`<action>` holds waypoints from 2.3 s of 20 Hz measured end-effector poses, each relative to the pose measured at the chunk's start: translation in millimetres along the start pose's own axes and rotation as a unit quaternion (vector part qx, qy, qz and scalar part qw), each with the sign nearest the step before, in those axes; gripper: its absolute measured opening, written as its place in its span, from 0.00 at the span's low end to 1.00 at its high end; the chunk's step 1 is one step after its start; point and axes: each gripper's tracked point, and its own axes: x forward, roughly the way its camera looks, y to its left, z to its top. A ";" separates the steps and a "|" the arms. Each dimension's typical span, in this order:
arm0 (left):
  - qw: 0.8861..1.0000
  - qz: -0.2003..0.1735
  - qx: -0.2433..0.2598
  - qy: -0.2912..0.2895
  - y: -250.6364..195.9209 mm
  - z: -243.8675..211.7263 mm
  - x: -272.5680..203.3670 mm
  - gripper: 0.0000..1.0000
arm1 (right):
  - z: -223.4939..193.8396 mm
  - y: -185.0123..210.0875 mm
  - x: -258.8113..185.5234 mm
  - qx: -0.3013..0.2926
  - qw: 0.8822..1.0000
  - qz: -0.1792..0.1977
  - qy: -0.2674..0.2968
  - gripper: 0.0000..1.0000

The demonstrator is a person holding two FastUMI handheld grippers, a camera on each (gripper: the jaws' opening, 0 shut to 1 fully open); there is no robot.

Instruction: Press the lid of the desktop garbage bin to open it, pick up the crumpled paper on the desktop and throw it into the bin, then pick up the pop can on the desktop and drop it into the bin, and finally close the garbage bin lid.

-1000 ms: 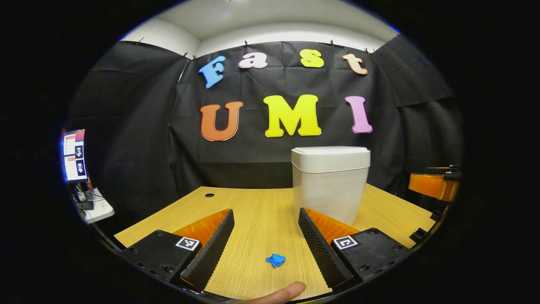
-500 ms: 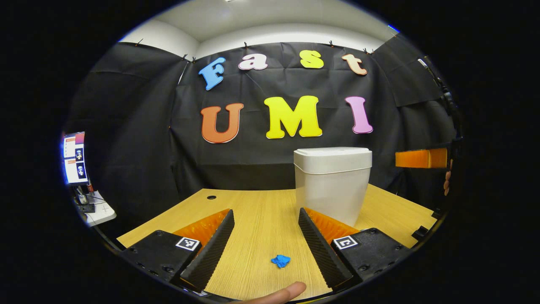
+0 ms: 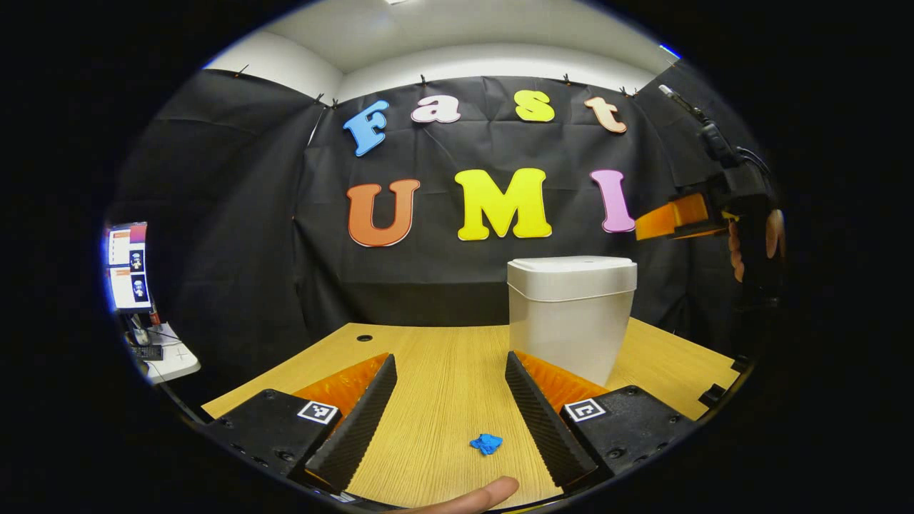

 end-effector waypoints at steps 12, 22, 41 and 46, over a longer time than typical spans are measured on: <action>1.000 -0.027 0.003 -0.009 -12.6 -0.1 -4.0 0.99 | -6.3 49.4 79.8 -0.043 0.996 -0.005 0.076 0.01; 1.000 -0.026 -0.007 -0.001 -10.8 -6.3 1.4 0.99 | -24.0 45.9 82.2 -0.065 0.992 -0.043 0.101 0.01; 1.000 -0.016 -0.004 0.015 -3.9 -17.7 10.7 0.99 | -39.0 50.4 -5.2 -0.055 0.998 -0.006 0.029 0.28; 1.000 0.000 -0.005 0.013 3.0 -19.3 13.9 0.99 | -47.0 32.0 -16.9 -0.057 0.998 -0.025 0.004 0.96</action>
